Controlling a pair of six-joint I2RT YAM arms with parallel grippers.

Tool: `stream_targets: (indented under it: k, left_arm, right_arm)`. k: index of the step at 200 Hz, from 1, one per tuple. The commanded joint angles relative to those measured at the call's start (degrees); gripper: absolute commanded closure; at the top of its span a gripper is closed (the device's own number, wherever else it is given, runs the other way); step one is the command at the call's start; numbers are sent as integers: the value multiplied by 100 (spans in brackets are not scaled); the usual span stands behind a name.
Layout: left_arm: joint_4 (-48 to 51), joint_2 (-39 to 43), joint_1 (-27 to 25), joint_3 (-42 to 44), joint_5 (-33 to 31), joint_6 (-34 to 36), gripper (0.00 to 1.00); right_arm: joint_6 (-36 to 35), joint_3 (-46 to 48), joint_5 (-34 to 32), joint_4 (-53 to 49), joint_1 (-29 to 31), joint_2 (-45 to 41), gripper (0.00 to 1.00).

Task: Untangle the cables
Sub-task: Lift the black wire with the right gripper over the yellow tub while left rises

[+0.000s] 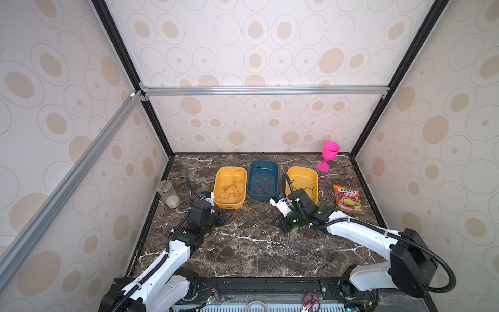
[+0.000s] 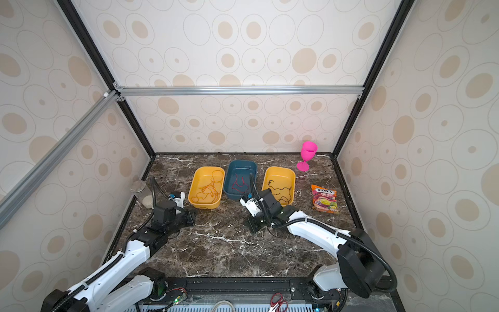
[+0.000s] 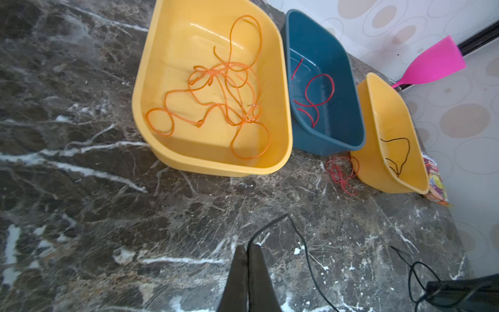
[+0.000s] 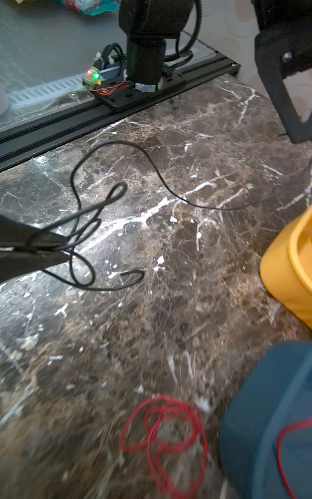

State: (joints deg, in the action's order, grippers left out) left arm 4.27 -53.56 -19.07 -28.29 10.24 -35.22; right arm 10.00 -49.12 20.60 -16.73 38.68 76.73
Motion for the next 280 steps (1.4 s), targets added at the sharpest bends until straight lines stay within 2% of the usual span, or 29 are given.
stream_targets:
  k: [1, 36, 67, 122, 138, 164, 195, 230, 280]
  left_arm:
    - [-367, -241, -87, -599, 334, -64, 100]
    - [-637, -1198, -459, -1572, 514, 17, 100]
    - [-678, -2371, -777, -2753, 596, 181, 100]
    - [36, -4010, -587, -5065, 382, 516, 100]
    - [234, -4543, -539, -5815, 555, 595, 100]
    - [442, -5504, -616, -6942, 1175, 544, 100]
    - [611, -6526, -933, -8020, 1529, 479, 100]
    - [1050, -7890, -1336, -9630, 1841, 359, 100]
    - [1198, -9064, -1766, -10610, 2148, 51, 100]
  right_arm:
    - [129, -384, -225, -650, -351, -183, 97]
    - [429, -834, -661, -1034, -942, -157, 96]
    - [533, -1268, -667, -1361, -1527, 131, 95]
    - [391, -1383, -127, -1408, -2392, 444, 92]
    - [395, -1308, -157, -1318, -2489, 571, 92]
    - [506, -1375, -108, -1166, -2665, 904, 92]
    - [678, -1653, -115, -1193, -2867, 1308, 91]
    - [763, -1829, -273, -1332, -2994, 1456, 90]
    - [929, -1882, -471, -1386, -3216, 1513, 89]
